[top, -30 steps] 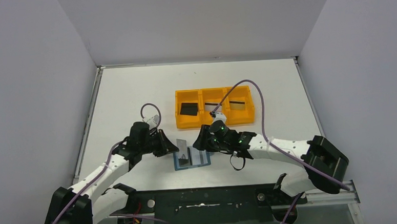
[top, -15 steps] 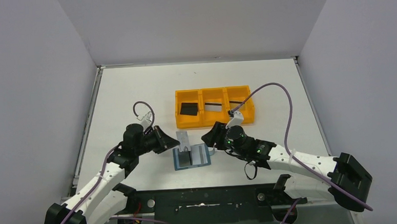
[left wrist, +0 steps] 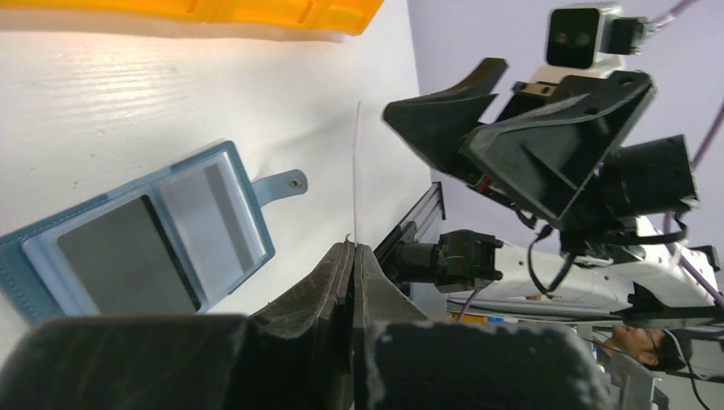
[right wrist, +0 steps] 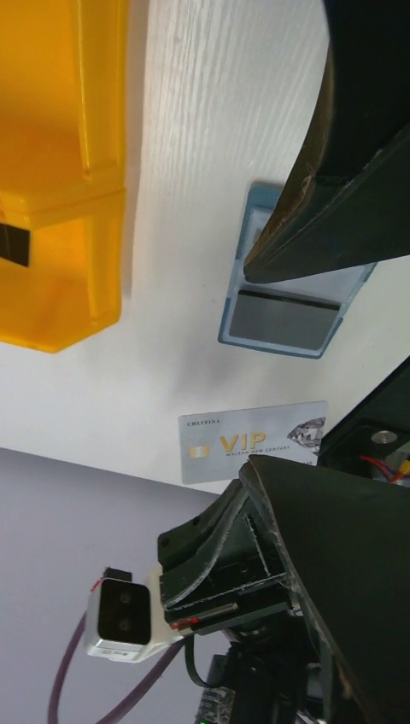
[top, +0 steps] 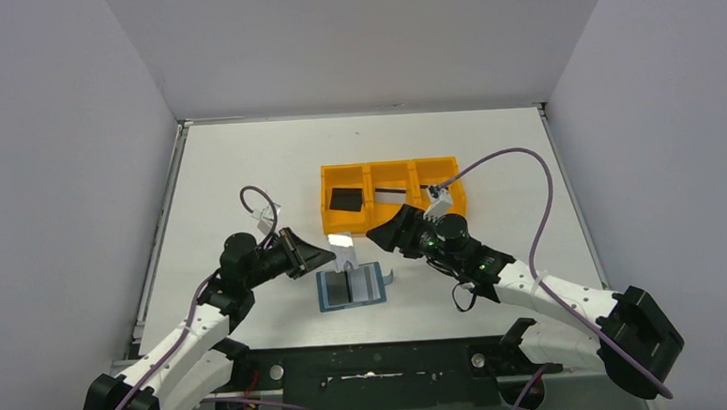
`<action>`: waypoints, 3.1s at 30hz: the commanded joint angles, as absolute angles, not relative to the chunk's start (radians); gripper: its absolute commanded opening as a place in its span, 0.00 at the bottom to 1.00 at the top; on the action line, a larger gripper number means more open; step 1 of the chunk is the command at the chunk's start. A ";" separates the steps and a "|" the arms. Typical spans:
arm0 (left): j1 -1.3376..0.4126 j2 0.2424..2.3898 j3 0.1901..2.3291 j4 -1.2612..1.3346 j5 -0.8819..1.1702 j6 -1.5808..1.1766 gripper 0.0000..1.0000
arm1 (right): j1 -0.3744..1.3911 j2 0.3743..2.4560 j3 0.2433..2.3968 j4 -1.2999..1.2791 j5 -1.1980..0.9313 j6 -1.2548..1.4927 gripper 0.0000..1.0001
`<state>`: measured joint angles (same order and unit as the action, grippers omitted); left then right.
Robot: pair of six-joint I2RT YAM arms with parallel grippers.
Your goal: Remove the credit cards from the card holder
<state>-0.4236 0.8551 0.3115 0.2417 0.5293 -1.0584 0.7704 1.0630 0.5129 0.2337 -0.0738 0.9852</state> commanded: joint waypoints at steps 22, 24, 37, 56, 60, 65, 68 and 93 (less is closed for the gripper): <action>-0.416 0.895 0.284 0.520 0.647 -1.152 0.00 | 0.744 1.335 0.532 0.799 -0.591 1.111 0.23; -0.417 0.894 0.283 0.522 0.647 -1.152 0.00 | 0.744 1.343 0.534 0.807 -0.599 1.114 0.17; -0.417 0.862 0.315 0.386 0.601 -1.087 0.51 | 0.732 1.287 0.508 0.732 -0.522 1.082 0.00; -0.411 0.663 0.623 -0.364 0.034 -0.744 0.87 | 0.730 1.030 0.670 0.067 0.019 0.532 0.00; -0.411 0.641 0.711 -0.477 -0.075 -0.651 0.88 | 0.734 1.042 0.710 0.039 0.123 0.263 0.00; -0.411 0.601 0.709 -0.525 -0.141 -0.537 0.88 | 0.735 1.159 0.802 -0.001 0.166 -0.090 0.00; -0.411 0.561 0.668 -0.522 -0.181 -0.545 0.89 | 0.733 1.230 0.842 -0.001 0.138 -0.300 0.00; -0.399 0.546 0.638 -0.506 -0.175 -0.532 0.91 | 0.642 1.567 1.037 -0.065 -0.052 -0.873 0.00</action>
<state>-0.4076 0.5476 0.6434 -0.5282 -0.1719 -0.5385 0.6758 1.5349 0.9718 -0.0925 -0.0303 -0.8001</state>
